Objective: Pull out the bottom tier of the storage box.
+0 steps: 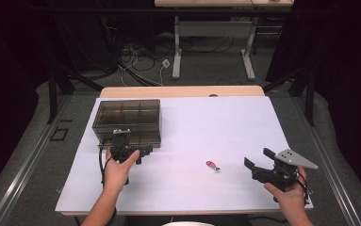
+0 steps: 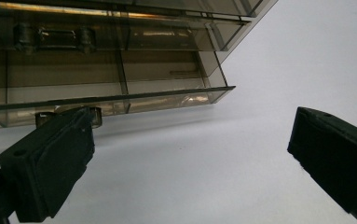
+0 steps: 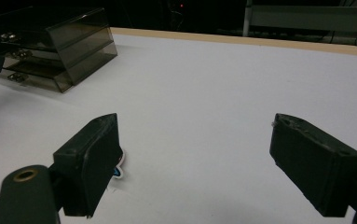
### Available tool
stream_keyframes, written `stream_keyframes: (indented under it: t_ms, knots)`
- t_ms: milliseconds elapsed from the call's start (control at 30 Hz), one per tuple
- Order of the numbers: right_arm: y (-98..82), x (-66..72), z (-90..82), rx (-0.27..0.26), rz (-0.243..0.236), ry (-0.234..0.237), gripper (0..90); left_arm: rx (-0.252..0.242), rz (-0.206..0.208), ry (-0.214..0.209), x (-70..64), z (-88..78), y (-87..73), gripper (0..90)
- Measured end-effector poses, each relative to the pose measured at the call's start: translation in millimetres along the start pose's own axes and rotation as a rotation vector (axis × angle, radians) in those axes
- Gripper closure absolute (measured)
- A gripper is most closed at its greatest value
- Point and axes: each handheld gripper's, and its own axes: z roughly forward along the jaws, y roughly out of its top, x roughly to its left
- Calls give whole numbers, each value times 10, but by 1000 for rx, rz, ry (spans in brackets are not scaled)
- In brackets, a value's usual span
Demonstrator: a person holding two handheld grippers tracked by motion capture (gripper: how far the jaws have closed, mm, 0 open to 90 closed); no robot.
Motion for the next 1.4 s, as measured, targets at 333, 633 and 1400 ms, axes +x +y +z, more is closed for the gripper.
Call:
stream_keyframes:
  t_ms: [333, 633, 1400]
  knots:
    - [-6, 11, 4, 15, -10, 15, 155, -26, 23, 11, 127, -137, 86, 3]
    - [-16, 28, 23, 38, -20, 36, 161, -51, 18, 57, 324, -287, 155, 10]
    - [-51, 35, 55, 39, -38, 45, 189, -34, 60, 180, 749, -492, 248, 282]
